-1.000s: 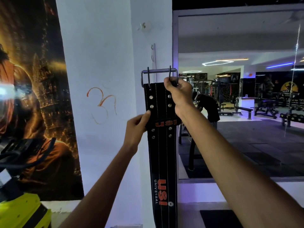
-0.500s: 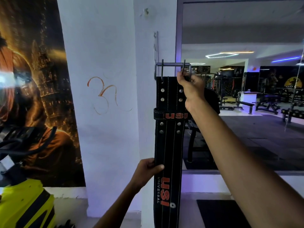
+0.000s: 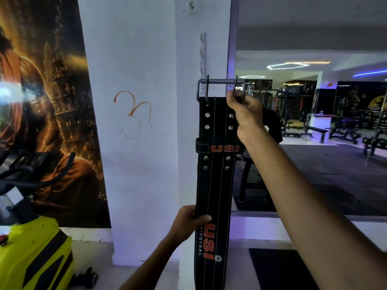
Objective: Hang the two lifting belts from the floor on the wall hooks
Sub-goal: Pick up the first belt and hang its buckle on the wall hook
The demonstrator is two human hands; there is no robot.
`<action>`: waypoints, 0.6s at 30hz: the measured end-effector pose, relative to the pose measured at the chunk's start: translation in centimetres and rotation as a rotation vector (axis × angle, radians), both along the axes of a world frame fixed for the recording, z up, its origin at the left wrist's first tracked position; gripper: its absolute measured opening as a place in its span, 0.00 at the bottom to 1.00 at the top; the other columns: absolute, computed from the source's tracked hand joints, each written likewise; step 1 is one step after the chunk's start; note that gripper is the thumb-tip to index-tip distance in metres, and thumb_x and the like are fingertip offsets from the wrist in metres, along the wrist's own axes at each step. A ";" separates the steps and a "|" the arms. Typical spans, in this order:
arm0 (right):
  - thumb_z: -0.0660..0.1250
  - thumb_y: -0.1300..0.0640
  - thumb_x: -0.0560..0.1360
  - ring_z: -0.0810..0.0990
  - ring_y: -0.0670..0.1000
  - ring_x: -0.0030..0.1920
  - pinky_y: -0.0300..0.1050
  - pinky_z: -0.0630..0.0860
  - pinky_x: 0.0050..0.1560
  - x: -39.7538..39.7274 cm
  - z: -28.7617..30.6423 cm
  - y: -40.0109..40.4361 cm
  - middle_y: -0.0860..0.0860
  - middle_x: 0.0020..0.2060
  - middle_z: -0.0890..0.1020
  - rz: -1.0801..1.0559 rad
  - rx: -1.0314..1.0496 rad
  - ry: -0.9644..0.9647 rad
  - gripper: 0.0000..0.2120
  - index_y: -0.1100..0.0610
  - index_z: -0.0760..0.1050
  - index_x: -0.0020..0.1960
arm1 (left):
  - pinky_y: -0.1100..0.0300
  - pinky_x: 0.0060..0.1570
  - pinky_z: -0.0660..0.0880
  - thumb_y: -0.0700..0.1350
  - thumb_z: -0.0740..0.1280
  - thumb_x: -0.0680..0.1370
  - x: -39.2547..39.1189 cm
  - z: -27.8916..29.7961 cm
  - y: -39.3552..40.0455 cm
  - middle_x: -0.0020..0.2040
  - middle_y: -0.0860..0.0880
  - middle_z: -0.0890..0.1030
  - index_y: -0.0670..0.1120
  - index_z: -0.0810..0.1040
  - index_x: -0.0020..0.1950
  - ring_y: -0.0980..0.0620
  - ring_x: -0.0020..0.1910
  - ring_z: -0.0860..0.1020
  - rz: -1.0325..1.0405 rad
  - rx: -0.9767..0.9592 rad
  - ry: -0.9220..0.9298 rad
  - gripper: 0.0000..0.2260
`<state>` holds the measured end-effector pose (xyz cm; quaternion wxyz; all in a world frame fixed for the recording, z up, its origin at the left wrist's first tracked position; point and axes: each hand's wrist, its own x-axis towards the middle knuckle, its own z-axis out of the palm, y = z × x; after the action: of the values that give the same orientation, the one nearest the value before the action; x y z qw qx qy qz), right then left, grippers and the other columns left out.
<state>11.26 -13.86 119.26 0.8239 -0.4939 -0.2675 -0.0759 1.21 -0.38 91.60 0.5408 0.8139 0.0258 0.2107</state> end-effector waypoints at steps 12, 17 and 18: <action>0.72 0.62 0.75 0.75 0.37 0.29 0.29 0.71 0.24 -0.1 -4.6 0.8 0.52 0.43 0.77 -0.045 -0.002 -0.039 0.18 0.57 0.63 0.54 | 0.65 0.44 0.81 0.53 0.56 0.85 -0.1 12.2 -0.3 0.56 0.45 0.82 0.46 0.70 0.65 0.56 0.48 0.83 0.199 -0.242 -0.395 0.14; 0.74 0.61 0.72 0.74 0.48 0.42 0.29 0.73 0.33 0.0 -6.2 1.7 0.53 0.43 0.73 -0.136 -0.059 -0.171 0.16 0.57 0.65 0.46 | 0.62 0.51 0.81 0.42 0.64 0.83 0.1 19.9 -0.6 0.61 0.45 0.80 0.60 0.65 0.72 0.52 0.56 0.83 0.159 -0.057 -0.606 0.21; 0.75 0.61 0.72 0.76 0.46 0.43 0.27 0.74 0.36 0.0 -6.5 1.8 0.51 0.43 0.75 -0.114 -0.041 -0.180 0.15 0.57 0.68 0.47 | 0.62 0.51 0.81 0.40 0.64 0.83 0.3 20.4 -0.5 0.61 0.46 0.81 0.60 0.67 0.72 0.52 0.57 0.82 0.196 0.007 -0.617 0.21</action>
<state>11.22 -12.08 112.79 0.7806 -0.5164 -0.3133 -0.1609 1.55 -0.89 112.00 0.4976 0.7070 -0.0620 0.4986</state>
